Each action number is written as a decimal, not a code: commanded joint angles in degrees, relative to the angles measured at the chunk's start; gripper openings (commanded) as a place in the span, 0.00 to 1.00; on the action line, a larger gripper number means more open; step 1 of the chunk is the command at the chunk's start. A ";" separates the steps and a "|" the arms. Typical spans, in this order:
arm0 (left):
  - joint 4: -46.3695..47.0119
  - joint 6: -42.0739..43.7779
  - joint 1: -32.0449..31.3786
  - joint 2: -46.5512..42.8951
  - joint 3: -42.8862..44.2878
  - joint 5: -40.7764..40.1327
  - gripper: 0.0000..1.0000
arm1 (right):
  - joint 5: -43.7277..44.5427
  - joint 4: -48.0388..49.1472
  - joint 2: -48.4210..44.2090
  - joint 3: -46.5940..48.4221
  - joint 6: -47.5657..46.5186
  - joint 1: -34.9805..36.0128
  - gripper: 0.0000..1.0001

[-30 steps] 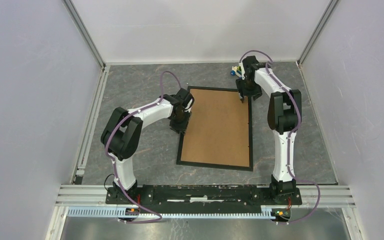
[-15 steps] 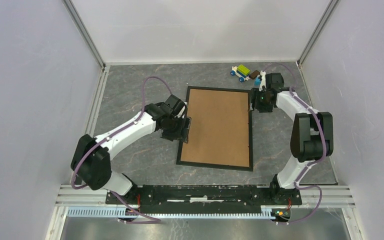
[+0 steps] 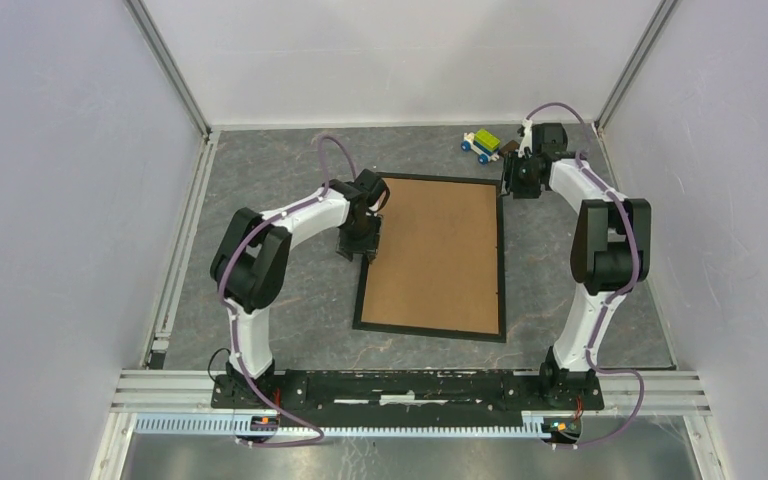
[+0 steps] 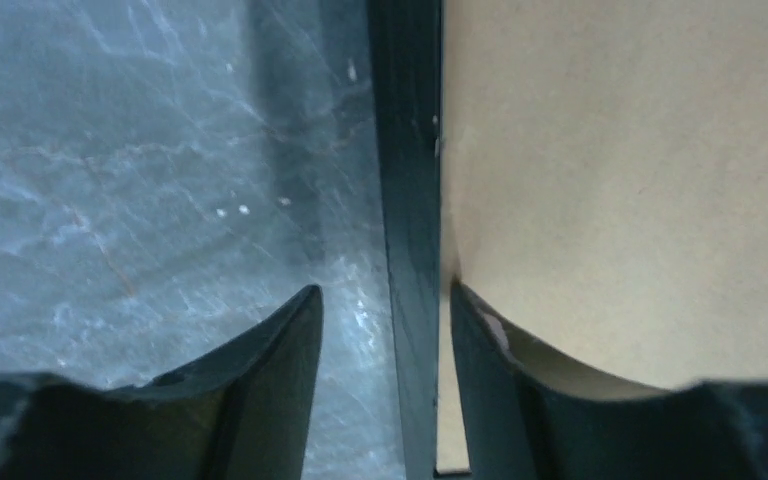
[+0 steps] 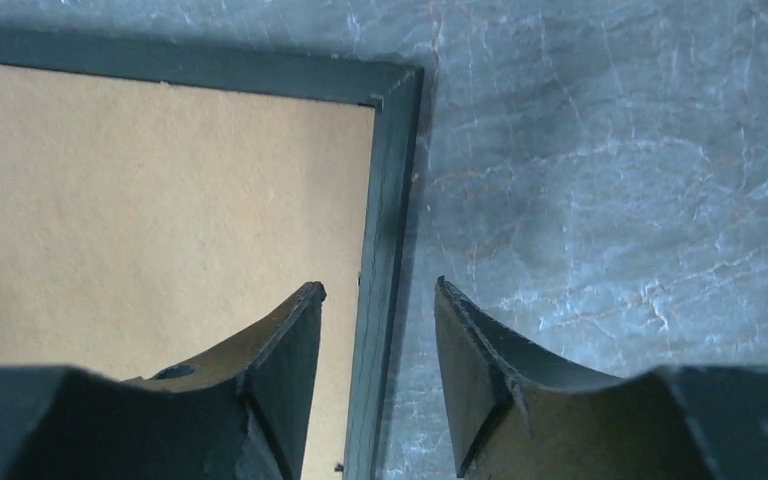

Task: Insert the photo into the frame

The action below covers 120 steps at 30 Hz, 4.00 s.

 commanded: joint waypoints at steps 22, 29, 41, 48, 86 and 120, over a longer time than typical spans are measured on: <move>1.55 8.37 0.35 4.88 -3.08 -5.64 0.29 | -0.84 -2.88 6.68 3.19 -0.64 0.03 0.29; 1.59 8.81 0.45 4.90 -3.15 -5.14 0.29 | -1.19 -3.36 8.50 3.55 -0.49 0.03 0.30; 1.63 9.34 0.36 5.50 -3.10 -4.72 0.27 | 3.55 -6.07 12.54 3.20 0.34 1.62 0.29; 1.58 9.51 0.36 5.76 -3.01 -4.20 0.26 | 7.83 -7.51 13.88 0.99 1.39 4.77 0.30; 24.35 -70.63 -25.70 -32.89 -37.32 8.73 0.84 | 12.33 12.96 -16.33 -39.40 22.45 4.14 0.00; 2.24 -14.00 13.98 -17.56 -29.04 -4.89 0.02 | 1.63 9.17 -18.08 -21.27 -4.61 4.65 0.78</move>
